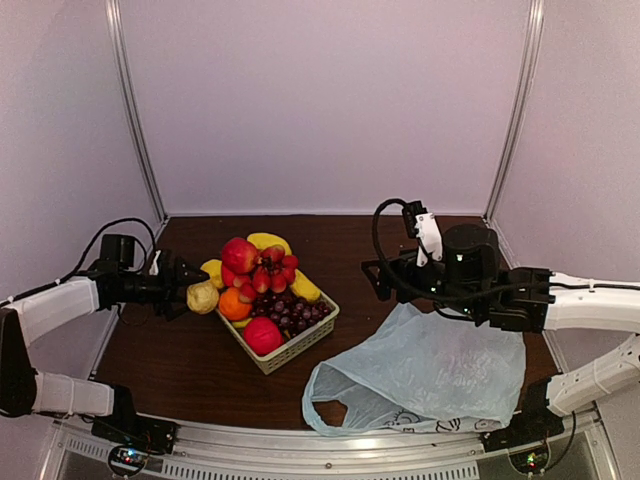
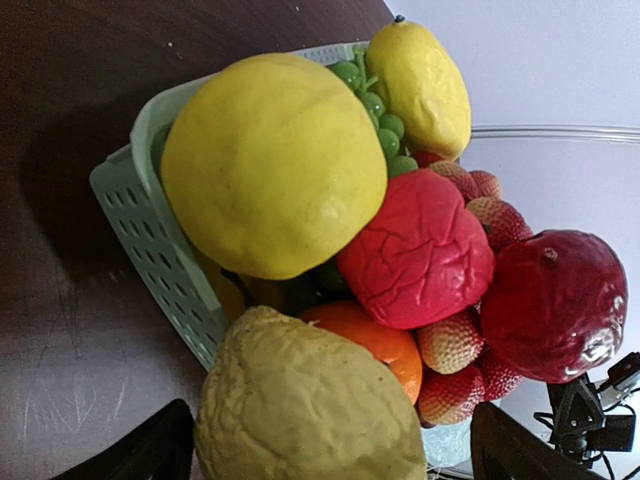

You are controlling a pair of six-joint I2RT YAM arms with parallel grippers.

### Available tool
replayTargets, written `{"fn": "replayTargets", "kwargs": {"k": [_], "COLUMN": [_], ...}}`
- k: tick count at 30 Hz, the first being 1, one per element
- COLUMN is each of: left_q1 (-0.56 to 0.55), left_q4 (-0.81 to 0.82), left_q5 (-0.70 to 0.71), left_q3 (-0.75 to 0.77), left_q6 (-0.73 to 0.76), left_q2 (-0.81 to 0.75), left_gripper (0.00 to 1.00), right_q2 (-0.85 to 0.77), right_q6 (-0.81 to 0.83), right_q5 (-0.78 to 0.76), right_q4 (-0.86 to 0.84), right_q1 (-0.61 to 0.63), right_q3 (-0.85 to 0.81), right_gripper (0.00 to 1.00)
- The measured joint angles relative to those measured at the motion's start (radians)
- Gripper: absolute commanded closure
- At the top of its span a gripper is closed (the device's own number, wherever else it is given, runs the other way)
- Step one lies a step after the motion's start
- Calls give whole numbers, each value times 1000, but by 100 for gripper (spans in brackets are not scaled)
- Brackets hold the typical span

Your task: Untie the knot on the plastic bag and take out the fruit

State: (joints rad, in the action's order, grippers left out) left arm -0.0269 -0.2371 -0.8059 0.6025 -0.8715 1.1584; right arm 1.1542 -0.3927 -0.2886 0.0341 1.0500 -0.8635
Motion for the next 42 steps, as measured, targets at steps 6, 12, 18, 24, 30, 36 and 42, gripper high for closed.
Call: {"fn": "replayTargets", "kwargs": {"k": [6,12,18,24,30,36,42], "left_q1": [0,0,0,0,0,0,0], "left_q4": [0,9,13,29,45,63,76], "left_q5": [-2,-9,-12,-14,-18,-25,-37], "left_q3": [0,0,0,0,0,0,0], "left_q6": [2,-14,-21,-28,-30,-30,-29], "left_q2": [-3,-8,-8,-1,16,34,49], "left_gripper": [5,15,23,28,30,30,31], "right_q2": [0,-1,-5,-15,-18,-22,-23], "right_q6": [0,0,0,0,0,0,0], "right_q5": [0,0,0,-1,-1,-1,-2], "right_q4": [0,0,0,0,0,0,0], "right_q1": [5,6,6,8,9,10,10], "right_q3": [4,6,6,11,17,18,18], "right_gripper": [8,8,8,8,8,8,8]}}
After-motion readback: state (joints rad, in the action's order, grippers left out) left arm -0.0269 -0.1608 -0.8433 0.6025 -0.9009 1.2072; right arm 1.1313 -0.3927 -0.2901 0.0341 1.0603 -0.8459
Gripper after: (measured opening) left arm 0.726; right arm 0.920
